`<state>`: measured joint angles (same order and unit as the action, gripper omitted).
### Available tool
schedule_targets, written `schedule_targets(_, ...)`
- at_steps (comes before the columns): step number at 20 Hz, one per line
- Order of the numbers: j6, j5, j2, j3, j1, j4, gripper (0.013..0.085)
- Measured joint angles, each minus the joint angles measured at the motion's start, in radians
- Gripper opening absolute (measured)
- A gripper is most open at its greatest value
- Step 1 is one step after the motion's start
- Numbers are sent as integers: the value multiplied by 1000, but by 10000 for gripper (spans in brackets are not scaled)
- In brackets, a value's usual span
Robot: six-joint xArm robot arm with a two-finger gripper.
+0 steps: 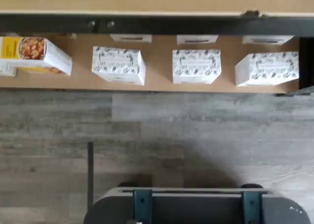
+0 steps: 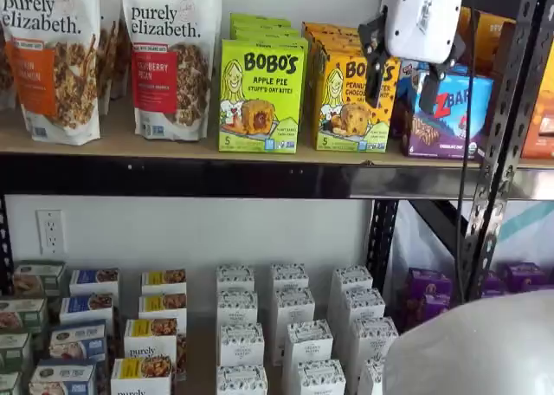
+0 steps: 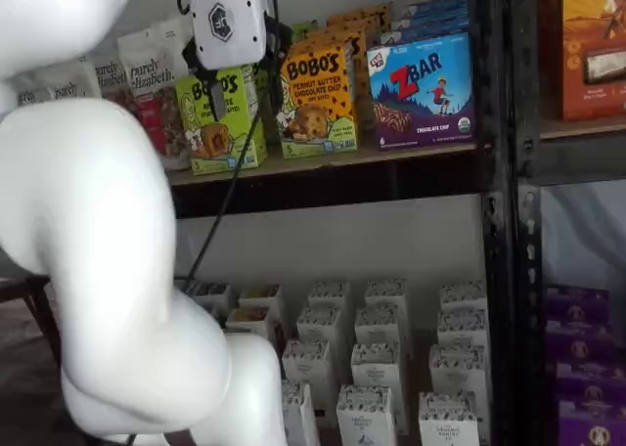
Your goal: Pick up the orange box on the top shelf, the fifth box from the left
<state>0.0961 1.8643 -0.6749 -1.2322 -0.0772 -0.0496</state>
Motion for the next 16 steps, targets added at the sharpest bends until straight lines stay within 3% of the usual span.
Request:
schedule_targets(5, 11, -10, 55, -58, -15, 14, 850)
schedule_targets(16, -3, -40, 226, -213, 0, 13, 850)
